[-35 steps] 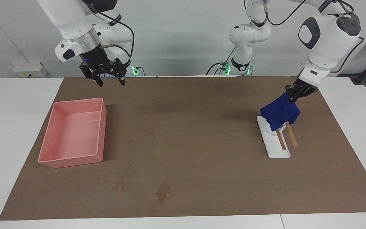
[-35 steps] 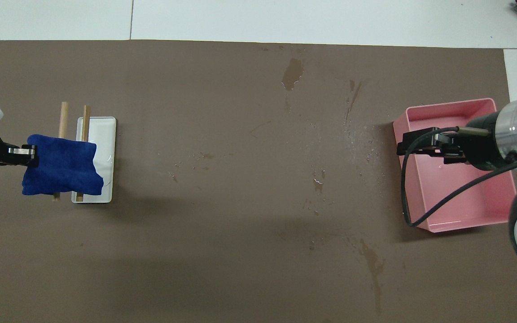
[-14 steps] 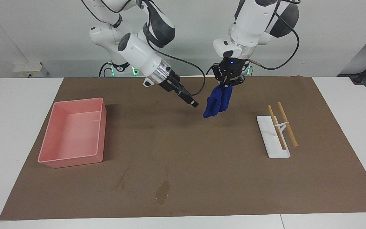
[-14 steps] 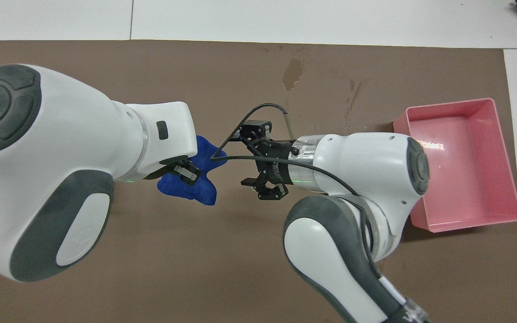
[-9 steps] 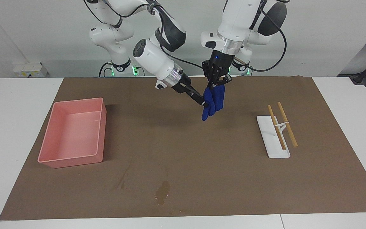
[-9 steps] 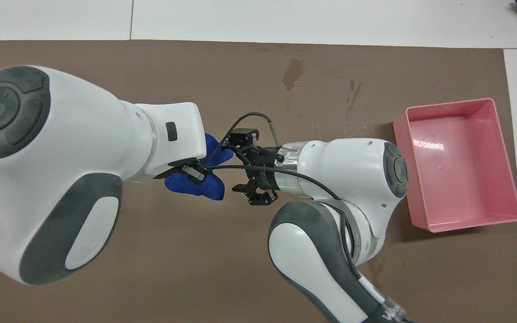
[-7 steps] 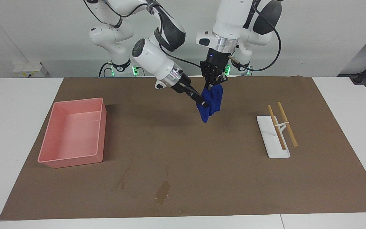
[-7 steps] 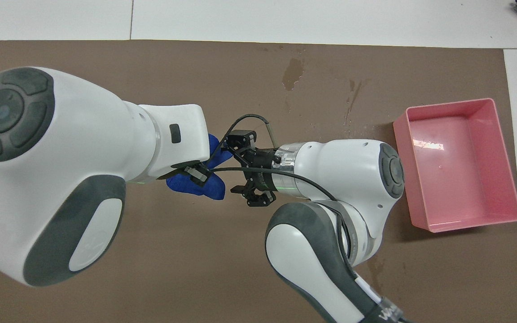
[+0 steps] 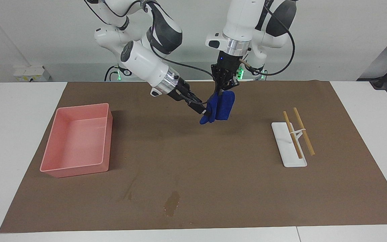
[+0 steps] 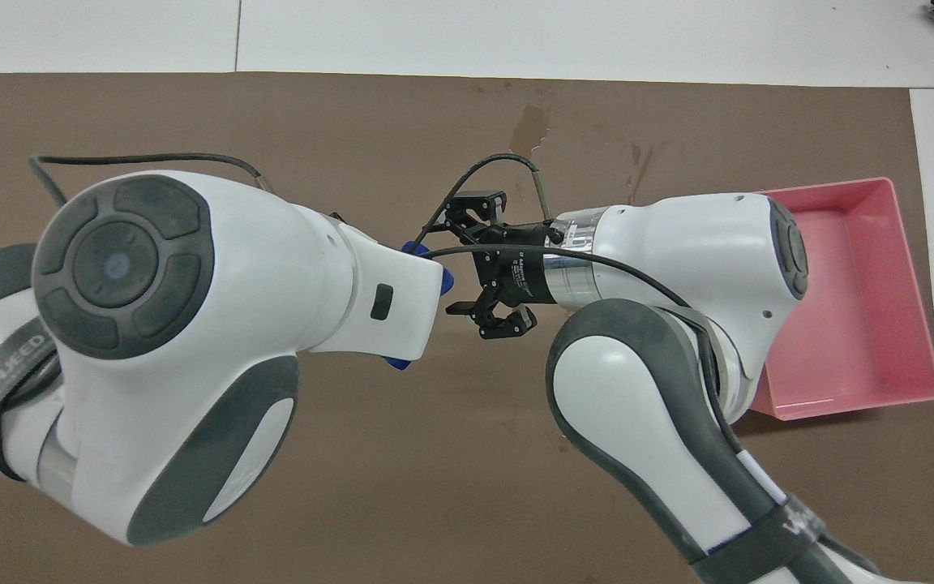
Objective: Wipe water with towel using both arms
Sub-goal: 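Bring the towel to the right gripper and grasp it with the right gripper, then release the towel from the left gripper while the right gripper carries it away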
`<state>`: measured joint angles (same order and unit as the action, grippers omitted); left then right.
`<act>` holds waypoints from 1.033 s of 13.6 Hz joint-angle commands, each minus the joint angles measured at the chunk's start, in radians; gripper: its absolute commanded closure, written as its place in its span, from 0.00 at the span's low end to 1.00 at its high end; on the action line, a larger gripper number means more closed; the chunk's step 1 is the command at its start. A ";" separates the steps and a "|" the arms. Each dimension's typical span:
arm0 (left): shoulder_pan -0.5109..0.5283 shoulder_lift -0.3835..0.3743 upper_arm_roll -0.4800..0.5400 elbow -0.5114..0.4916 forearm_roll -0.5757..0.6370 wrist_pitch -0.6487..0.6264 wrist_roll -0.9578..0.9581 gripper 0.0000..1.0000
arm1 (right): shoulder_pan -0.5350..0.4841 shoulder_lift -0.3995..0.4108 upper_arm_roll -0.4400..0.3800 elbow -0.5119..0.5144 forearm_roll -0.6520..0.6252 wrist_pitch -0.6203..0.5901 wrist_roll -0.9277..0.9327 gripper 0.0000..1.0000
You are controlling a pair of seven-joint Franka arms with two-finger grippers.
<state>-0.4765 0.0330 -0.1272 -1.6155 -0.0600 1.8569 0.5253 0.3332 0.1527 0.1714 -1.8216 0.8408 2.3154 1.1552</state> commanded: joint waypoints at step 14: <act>-0.030 0.008 0.008 0.026 0.039 0.019 0.010 1.00 | 0.106 0.059 0.008 0.012 0.133 0.229 -0.040 0.40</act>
<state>-0.4898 0.0330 -0.1299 -1.6142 -0.0381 1.8629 0.5304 0.4398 0.2054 0.1761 -1.8147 0.9621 2.5284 1.1530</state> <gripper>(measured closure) 0.934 0.093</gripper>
